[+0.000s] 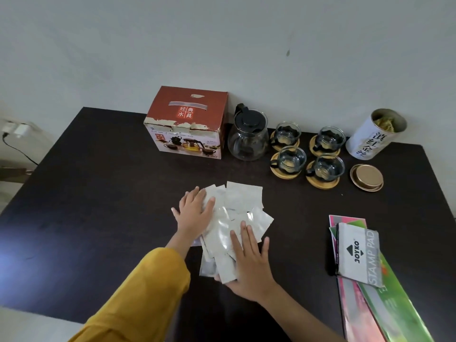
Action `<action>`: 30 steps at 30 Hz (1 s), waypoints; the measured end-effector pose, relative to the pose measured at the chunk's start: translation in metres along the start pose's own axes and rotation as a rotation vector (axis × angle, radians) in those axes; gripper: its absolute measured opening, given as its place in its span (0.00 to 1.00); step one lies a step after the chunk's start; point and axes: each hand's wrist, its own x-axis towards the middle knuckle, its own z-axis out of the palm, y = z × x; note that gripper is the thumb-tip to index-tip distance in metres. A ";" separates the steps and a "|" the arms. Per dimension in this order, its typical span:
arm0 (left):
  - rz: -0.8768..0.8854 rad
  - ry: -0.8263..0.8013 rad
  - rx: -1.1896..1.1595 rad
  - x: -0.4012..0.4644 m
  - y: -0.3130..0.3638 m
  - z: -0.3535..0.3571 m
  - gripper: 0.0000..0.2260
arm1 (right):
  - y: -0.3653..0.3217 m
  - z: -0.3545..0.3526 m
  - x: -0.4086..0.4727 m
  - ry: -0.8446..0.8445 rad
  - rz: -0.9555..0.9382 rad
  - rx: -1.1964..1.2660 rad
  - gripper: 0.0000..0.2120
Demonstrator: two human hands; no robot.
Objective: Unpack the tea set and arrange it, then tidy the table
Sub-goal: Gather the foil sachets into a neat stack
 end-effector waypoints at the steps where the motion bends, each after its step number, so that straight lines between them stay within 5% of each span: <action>1: 0.024 0.014 0.021 -0.003 -0.001 0.001 0.21 | -0.002 -0.003 0.008 0.008 0.011 0.004 0.52; 7: 0.092 0.112 -0.092 -0.028 -0.010 -0.005 0.27 | -0.001 -0.023 0.043 -0.019 0.080 0.114 0.57; 13: 0.047 0.273 -0.179 -0.064 -0.040 -0.004 0.38 | 0.021 -0.045 0.038 -0.043 -0.059 0.206 0.68; 21: 0.062 0.124 0.127 -0.097 -0.037 0.030 0.61 | 0.058 -0.077 0.118 0.100 0.148 0.265 0.41; 25: 0.057 0.077 0.245 -0.094 -0.034 0.033 0.55 | 0.063 -0.069 0.131 -0.023 0.186 0.172 0.36; 30: 0.073 0.087 0.250 -0.092 -0.037 0.033 0.48 | 0.044 -0.042 0.099 0.117 0.059 0.359 0.27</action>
